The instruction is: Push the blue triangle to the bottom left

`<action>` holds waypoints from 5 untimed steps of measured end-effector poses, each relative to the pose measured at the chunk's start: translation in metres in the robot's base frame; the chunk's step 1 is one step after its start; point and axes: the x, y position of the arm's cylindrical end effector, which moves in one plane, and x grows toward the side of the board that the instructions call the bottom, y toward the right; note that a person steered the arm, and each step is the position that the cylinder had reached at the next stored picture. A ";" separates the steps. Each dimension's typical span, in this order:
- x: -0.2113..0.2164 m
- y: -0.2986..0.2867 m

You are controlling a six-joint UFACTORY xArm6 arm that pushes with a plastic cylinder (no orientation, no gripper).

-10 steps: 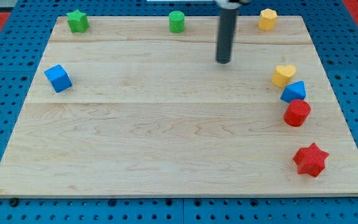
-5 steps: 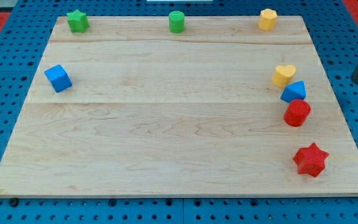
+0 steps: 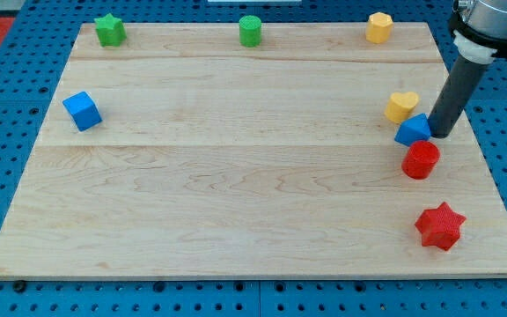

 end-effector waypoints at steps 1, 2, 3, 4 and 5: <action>0.000 -0.014; 0.001 -0.030; 0.007 -0.052; 0.017 -0.077; 0.025 -0.109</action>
